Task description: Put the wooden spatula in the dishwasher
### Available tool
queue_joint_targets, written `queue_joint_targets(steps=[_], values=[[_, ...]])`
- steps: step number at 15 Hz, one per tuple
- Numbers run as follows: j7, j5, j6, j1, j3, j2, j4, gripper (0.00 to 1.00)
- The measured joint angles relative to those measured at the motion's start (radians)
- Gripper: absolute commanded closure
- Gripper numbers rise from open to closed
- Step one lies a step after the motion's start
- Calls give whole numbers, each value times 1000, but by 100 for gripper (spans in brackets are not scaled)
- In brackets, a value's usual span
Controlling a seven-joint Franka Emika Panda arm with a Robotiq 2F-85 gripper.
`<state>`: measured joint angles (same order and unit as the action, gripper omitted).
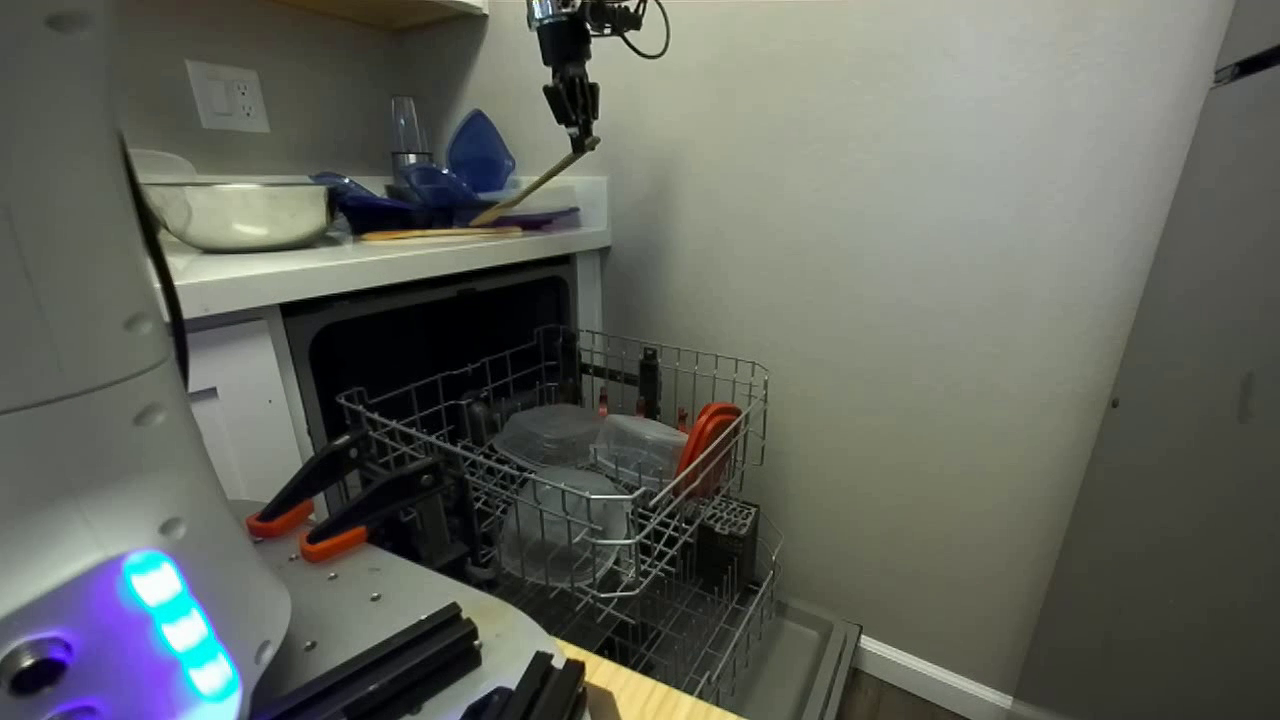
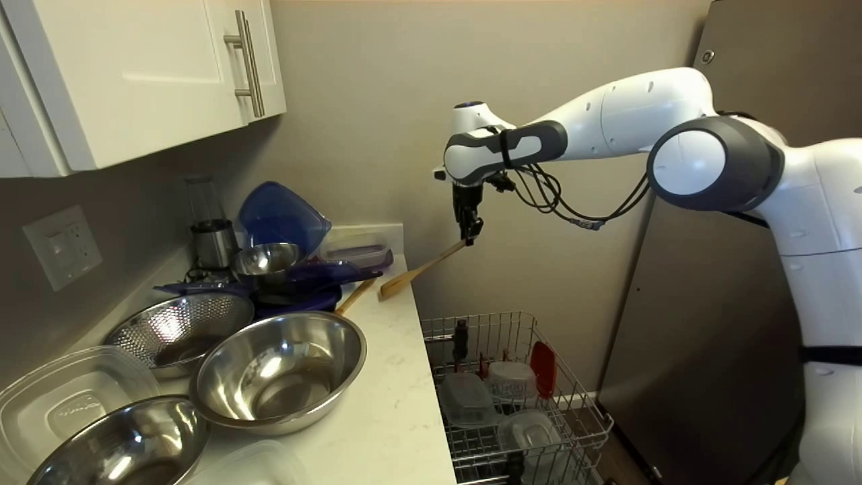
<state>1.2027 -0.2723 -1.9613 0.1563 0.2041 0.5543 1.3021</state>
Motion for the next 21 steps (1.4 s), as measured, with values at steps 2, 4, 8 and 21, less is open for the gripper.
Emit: queue_joint_targets(steps=[2,4,8,21], values=[[0,-18,31,10,-22,-21,1,93],[0,-35,68,15,-41,-48,2,93],[-19,-67,117,14,-83,-128,40,93],[-251,-83,7,-23,-127,-167,353,93]])
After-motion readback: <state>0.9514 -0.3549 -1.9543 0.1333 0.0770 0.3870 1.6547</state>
